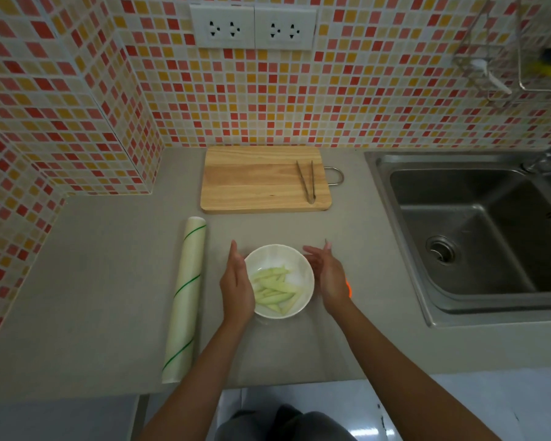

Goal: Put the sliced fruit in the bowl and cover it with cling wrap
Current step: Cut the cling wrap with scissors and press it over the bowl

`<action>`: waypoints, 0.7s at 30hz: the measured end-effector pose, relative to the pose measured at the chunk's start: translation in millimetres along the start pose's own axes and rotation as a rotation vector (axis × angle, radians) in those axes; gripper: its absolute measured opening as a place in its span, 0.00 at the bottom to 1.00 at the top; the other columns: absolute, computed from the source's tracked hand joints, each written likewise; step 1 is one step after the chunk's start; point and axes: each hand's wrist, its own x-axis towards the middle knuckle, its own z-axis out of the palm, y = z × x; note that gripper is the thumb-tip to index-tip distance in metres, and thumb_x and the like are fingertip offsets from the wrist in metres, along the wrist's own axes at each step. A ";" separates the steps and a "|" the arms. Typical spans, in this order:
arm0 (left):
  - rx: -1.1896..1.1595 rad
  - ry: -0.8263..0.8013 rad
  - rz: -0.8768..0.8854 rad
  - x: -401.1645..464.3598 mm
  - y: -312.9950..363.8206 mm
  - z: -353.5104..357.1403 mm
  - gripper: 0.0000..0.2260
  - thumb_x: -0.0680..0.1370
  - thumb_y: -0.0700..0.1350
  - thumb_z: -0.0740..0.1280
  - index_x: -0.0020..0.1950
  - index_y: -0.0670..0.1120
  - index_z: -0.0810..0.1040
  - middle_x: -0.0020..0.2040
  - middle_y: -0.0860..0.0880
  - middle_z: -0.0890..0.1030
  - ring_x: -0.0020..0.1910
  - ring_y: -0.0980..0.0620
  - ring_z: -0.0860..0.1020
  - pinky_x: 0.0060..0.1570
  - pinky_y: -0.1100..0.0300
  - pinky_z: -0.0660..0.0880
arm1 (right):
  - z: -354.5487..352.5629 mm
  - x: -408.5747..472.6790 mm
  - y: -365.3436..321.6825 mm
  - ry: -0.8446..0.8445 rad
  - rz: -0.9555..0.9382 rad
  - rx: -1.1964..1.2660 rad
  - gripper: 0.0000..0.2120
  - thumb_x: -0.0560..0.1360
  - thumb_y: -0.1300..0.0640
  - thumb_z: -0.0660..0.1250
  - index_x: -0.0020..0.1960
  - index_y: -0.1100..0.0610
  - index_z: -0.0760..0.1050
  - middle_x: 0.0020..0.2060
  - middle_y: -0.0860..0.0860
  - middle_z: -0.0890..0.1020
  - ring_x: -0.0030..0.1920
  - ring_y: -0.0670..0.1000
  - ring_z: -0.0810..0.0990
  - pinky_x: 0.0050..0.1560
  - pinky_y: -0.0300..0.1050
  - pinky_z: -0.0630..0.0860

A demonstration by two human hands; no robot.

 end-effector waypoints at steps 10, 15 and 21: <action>0.015 -0.026 0.009 2.5 -6.3 -7.1 0.21 0.84 0.51 0.53 0.77 0.50 0.62 0.69 0.60 0.66 0.60 0.80 0.64 0.52 0.88 0.59 | 6.1 18.2 3.4 0.088 -0.213 -0.401 0.18 0.80 0.53 0.60 0.41 0.63 0.80 0.27 0.48 0.76 0.34 0.48 0.74 0.38 0.42 0.69; 0.039 -0.015 0.041 2.7 -10.6 -7.6 0.21 0.83 0.51 0.54 0.77 0.51 0.61 0.73 0.54 0.68 0.71 0.61 0.66 0.62 0.79 0.60 | 2.6 24.9 2.3 0.122 -0.305 -0.595 0.13 0.77 0.54 0.65 0.44 0.64 0.76 0.36 0.56 0.80 0.39 0.52 0.76 0.34 0.34 0.64; 0.065 -0.010 0.058 0.7 -7.4 -6.2 0.21 0.84 0.49 0.55 0.77 0.49 0.62 0.61 0.63 0.73 0.52 0.85 0.68 0.50 0.88 0.60 | 1.5 30.6 3.2 0.181 -0.343 -0.900 0.18 0.78 0.45 0.60 0.52 0.60 0.74 0.43 0.58 0.82 0.45 0.60 0.80 0.42 0.47 0.71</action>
